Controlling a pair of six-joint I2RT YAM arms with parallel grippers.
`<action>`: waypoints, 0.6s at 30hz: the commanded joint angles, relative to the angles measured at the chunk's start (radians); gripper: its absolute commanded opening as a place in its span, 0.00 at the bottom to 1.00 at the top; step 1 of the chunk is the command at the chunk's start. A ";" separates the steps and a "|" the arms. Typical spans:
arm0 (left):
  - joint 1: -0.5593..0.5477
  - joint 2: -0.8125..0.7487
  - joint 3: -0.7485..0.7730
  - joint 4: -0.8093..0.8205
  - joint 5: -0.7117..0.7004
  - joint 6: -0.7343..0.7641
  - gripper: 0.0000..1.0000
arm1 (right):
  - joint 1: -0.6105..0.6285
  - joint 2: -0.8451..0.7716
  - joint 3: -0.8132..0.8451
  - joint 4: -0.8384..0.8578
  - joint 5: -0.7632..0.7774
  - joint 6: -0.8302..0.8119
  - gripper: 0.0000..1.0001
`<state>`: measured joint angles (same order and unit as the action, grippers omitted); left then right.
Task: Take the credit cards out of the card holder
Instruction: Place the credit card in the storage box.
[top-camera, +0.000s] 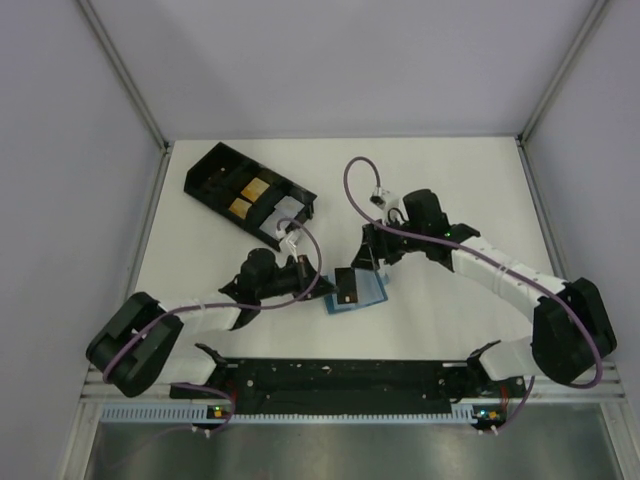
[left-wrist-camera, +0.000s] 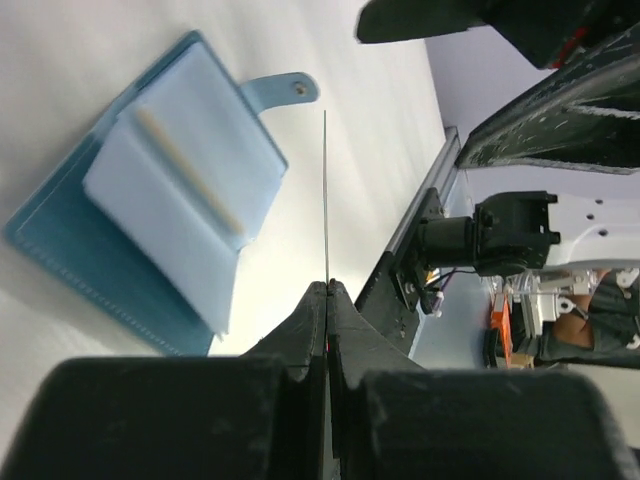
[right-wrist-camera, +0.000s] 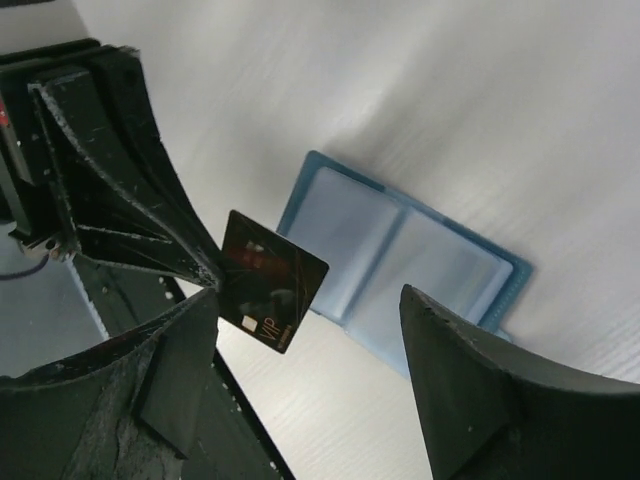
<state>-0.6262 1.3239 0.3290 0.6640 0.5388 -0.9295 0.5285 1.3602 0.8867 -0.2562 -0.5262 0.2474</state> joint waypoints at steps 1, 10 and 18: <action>0.005 -0.054 0.074 -0.020 0.110 0.122 0.00 | -0.005 0.042 0.099 -0.034 -0.225 -0.155 0.73; 0.005 -0.097 0.148 -0.115 0.194 0.231 0.00 | -0.004 0.148 0.230 -0.179 -0.547 -0.333 0.66; 0.002 -0.107 0.229 -0.222 0.240 0.317 0.00 | 0.013 0.166 0.238 -0.242 -0.557 -0.387 0.16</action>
<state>-0.6262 1.2518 0.4900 0.4808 0.7383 -0.6903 0.5289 1.5204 1.0756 -0.4633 -1.0218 -0.0723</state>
